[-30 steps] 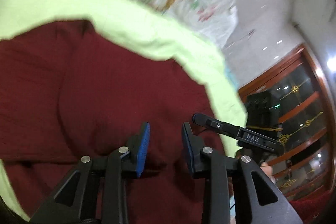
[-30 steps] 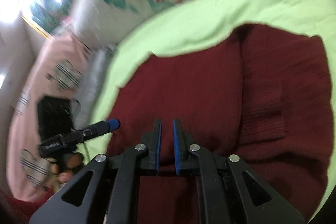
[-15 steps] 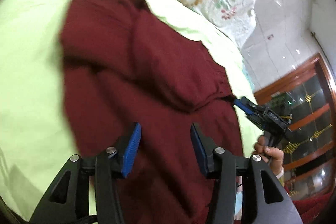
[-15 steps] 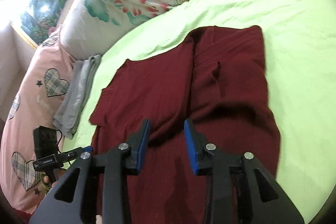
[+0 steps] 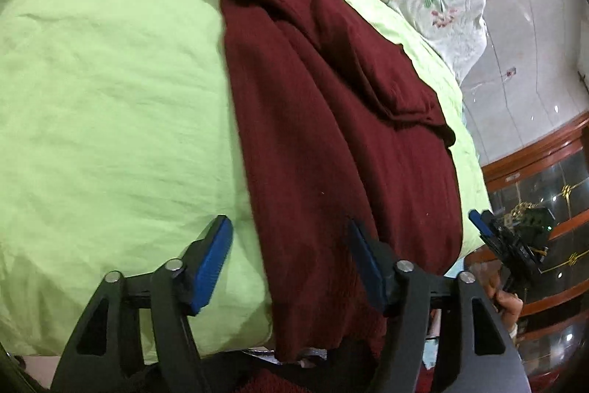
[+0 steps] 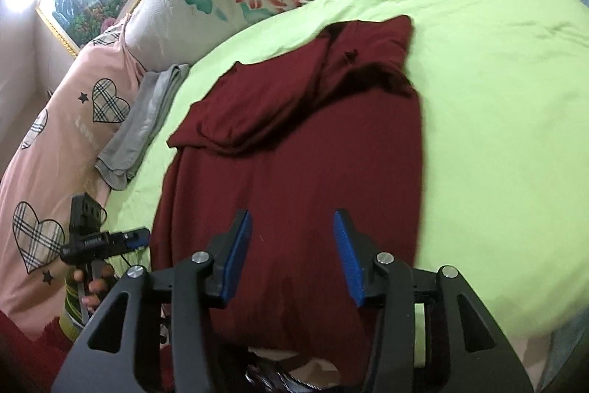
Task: Fold large clothes
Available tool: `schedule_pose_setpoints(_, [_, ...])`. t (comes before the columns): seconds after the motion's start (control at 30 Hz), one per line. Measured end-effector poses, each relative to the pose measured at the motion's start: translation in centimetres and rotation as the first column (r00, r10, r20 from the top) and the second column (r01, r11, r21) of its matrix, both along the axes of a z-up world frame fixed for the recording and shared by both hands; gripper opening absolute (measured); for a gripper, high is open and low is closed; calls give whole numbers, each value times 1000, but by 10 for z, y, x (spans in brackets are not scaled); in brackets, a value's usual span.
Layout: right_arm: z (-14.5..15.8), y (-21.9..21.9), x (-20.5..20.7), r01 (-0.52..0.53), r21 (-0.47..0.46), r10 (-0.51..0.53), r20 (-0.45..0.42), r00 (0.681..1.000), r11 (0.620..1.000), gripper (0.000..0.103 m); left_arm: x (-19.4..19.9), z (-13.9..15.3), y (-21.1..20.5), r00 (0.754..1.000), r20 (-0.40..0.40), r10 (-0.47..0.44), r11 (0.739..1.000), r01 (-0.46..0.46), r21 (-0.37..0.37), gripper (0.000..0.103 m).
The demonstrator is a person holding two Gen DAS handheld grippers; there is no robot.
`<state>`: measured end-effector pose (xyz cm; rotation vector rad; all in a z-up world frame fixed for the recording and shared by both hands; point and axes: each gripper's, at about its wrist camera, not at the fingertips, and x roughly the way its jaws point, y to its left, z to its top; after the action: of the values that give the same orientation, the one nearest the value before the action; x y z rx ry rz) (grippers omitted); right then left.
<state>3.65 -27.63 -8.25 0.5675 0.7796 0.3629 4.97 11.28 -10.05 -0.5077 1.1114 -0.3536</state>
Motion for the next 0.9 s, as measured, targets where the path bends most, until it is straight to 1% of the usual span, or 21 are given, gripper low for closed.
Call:
schedule_pose_setpoints(0.07, [-4, -11, -12, 23, 2, -23, 1, 1000, 1000, 50, -1, -2, -3, 1000, 0, 11, 1000, -11, -5, 74])
schedule_pose_setpoints(0.1, [-7, -17, -19, 34, 2, -34, 0, 999, 999, 54, -2, -3, -3, 1000, 4, 16, 1000, -16, -14, 74])
schedule_pose_setpoints(0.13, [-11, -22, -25, 44, -9, -44, -1, 999, 999, 56, -2, -4, -4, 1000, 8, 18, 1000, -18, -19, 72])
schedule_pose_setpoints(0.17, [-16, -25, -30, 53, -39, -53, -3, 999, 998, 57, -3, -4, -6, 1000, 12, 13, 1000, -13, -16, 64])
schedule_pose_setpoints(0.2, [-20, -26, -34, 58, -64, -59, -8, 998, 996, 57, -4, -5, -8, 1000, 17, 1, 1000, -1, -10, 53])
schedule_pose_setpoints(0.23, [-25, -26, -36, 54, -68, -55, -15, 998, 996, 57, -3, -7, -11, 1000, 12, -24, 1000, 24, -10, 16])
schedule_pose_setpoints(0.27, [-32, -27, -38, 42, -58, -44, -29, 999, 997, 57, -2, -11, -15, 998, -10, -56, 998, 56, -16, 6])
schedule_pose_setpoints(0.3, [-37, -27, -40, 35, -38, -36, -35, 999, 999, 57, -3, -14, -18, 998, -20, -66, 998, 66, -6, 5])
schedule_pose_setpoints(0.4, [-43, -27, -47, 21, 7, -20, -21, 1000, 1000, 57, -14, -3, -18, 997, 28, -69, 997, 68, 41, 4])
schedule_pose_setpoints(0.5, [-45, -31, -53, -4, 33, 5, -13, 1000, 999, 57, -31, 18, 10, 996, 83, -29, 999, 27, 18, 4])
schedule_pose_setpoints(0.53, [-46, -32, -55, -12, 37, 12, -16, 1000, 999, 57, -34, 22, 19, 996, 88, -19, 1000, 18, 19, 4])
schedule_pose_setpoints(0.63, [-57, -37, -58, -48, 73, 51, -47, 998, 996, 57, -42, 21, 45, 997, 75, 10, 999, -13, 37, 4])
schedule_pose_setpoints(0.73, [-66, -37, -58, -90, 84, 96, -79, 992, 992, 57, -44, 6, 53, 1000, 31, 3, 1000, -3, -22, 6])
schedule_pose_setpoints(0.8, [-73, -33, -58, -114, 79, 122, -104, 987, 990, 57, -45, -2, 48, 1000, 10, -18, 1000, 18, -7, 11])
schedule_pose_setpoints(0.83, [-75, -32, -58, -119, 80, 127, -108, 986, 990, 57, -46, -6, 45, 999, 3, -33, 999, 33, 7, 18])
schedule_pose_setpoints(0.87, [-77, -31, -58, -122, 86, 131, -109, 985, 989, 57, -47, -11, 45, 999, -15, -48, 999, 48, 7, 30])
schedule_pose_setpoints(0.9, [-81, -28, -57, -126, 97, 136, -109, 985, 987, 57, -47, -15, 44, 998, -31, -57, 998, 57, -5, 32])
